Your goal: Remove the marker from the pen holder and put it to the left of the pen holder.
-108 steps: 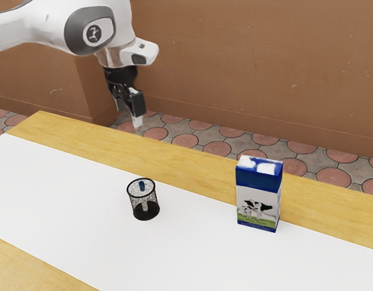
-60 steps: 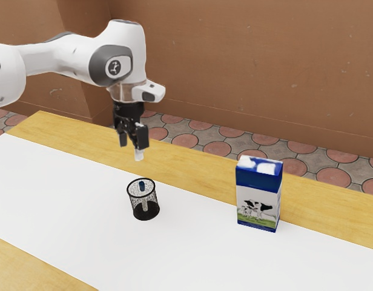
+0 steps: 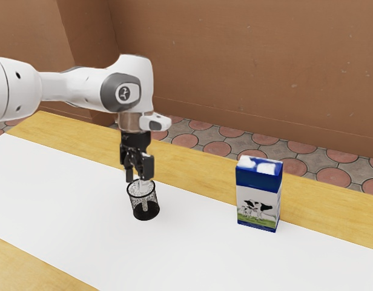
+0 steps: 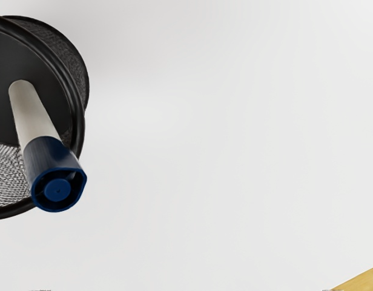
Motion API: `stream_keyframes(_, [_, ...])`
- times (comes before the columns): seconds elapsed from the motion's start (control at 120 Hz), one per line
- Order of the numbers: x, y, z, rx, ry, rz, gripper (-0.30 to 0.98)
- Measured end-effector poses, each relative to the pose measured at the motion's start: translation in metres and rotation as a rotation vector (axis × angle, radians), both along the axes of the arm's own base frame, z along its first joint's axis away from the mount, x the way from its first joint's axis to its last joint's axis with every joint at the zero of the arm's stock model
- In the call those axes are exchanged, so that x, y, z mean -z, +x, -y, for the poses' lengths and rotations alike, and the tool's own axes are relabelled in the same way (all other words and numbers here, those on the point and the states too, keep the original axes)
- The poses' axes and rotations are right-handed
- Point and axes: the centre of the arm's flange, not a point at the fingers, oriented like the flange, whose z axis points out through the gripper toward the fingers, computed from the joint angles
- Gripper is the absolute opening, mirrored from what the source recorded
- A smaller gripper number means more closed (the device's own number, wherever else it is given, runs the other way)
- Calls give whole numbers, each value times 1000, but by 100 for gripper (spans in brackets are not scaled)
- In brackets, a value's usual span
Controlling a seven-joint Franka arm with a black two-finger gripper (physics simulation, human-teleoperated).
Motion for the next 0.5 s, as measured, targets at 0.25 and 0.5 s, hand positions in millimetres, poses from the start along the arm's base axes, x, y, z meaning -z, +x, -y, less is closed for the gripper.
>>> stream_keyframes(0.25, [31, 10, -15, -26, -11, -35, 34])
stream_keyframes(0.5, [43, 27, -28, -54, -10, 54, 28])
